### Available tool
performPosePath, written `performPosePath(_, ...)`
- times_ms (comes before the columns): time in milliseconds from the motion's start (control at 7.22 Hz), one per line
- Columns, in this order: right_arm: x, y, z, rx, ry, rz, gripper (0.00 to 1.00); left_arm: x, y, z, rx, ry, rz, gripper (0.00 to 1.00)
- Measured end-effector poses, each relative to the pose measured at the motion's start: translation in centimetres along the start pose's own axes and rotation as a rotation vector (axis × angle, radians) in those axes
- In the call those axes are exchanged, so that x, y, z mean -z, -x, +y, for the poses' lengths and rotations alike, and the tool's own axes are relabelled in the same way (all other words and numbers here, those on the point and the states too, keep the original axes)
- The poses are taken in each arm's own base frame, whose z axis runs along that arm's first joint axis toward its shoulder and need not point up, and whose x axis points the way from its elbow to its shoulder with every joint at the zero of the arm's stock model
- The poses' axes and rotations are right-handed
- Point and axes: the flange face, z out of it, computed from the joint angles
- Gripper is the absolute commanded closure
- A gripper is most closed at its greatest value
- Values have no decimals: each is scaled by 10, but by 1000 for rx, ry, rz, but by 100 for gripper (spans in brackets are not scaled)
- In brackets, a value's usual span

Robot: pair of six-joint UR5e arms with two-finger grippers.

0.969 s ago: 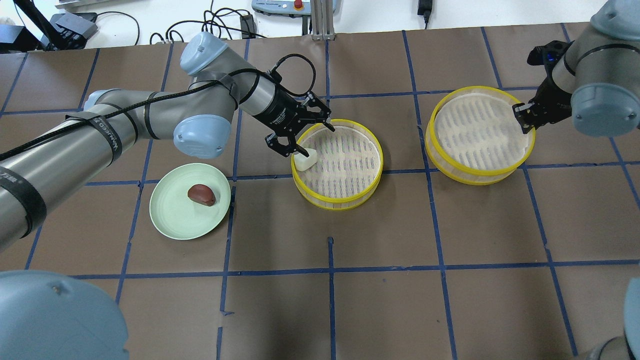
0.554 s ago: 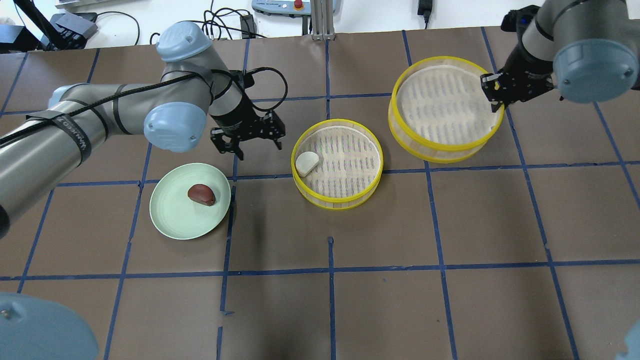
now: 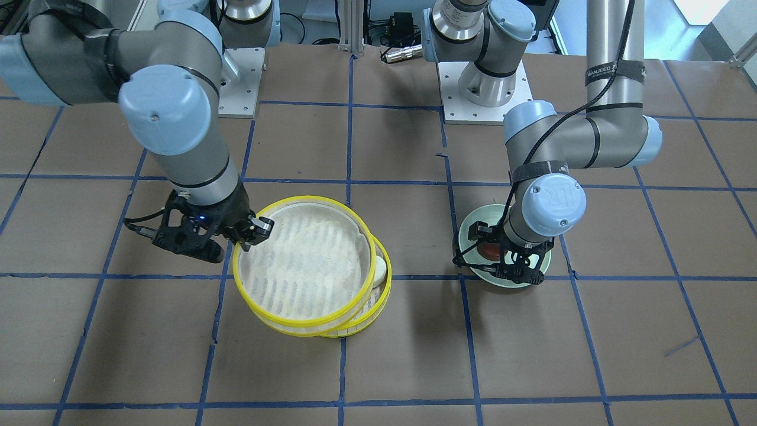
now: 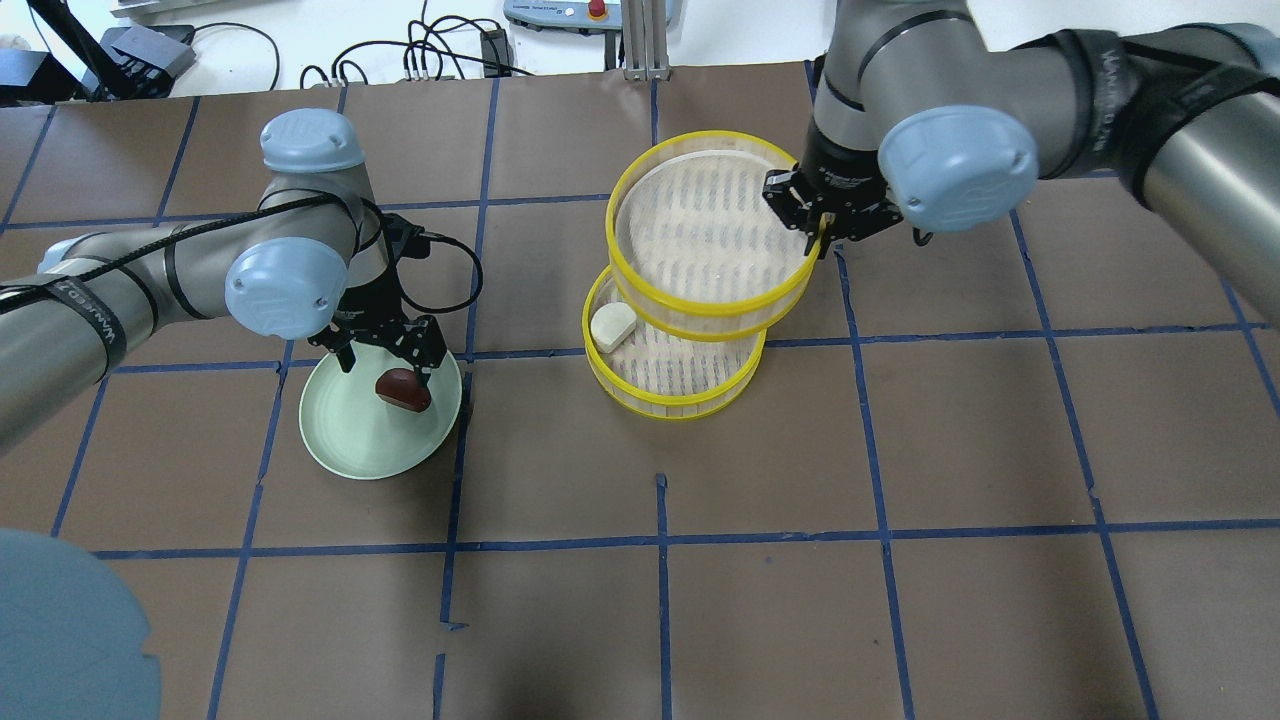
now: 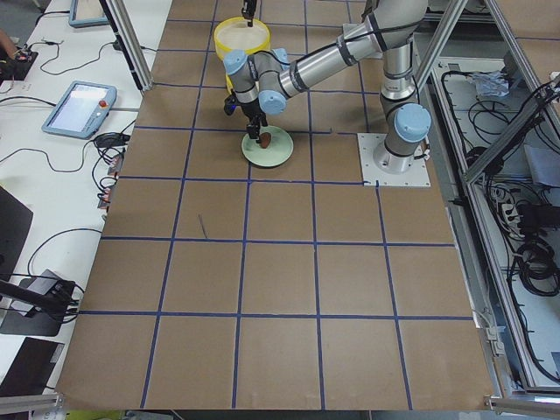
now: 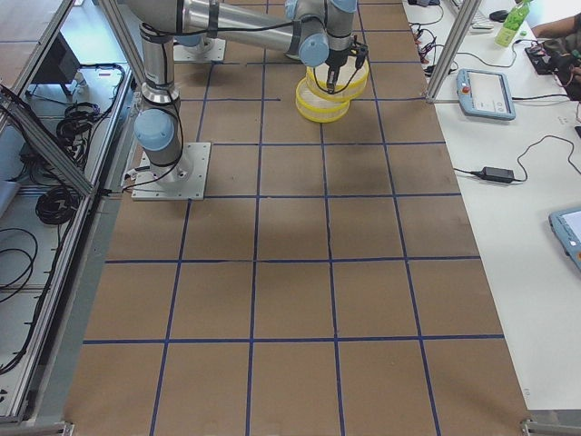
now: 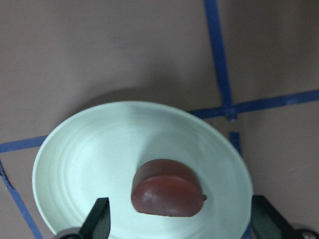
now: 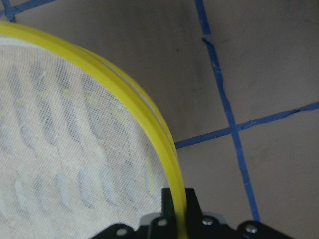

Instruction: Stack buns with steamer

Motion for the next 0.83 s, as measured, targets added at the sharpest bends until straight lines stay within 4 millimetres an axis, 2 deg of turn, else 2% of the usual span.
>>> performPosePath(138,-18,18,7,3,22,13,93,-18,-3,-3,0,16,62,13)
performPosePath(415,-42,23,14,14,35,40,92,-28,-5,-7,-1,19,115,65)
performPosePath(554,-51,22,16,18,26,45,92,-24,-3,-9,-2,10,118,73)
performPosePath(692,-54,22,17,18,21,43,92,-17,-1,-11,-1,-5,115,74)
performPosePath(831,-56,22,18,16,19,40,92,0,4,-13,4,-36,105,74)
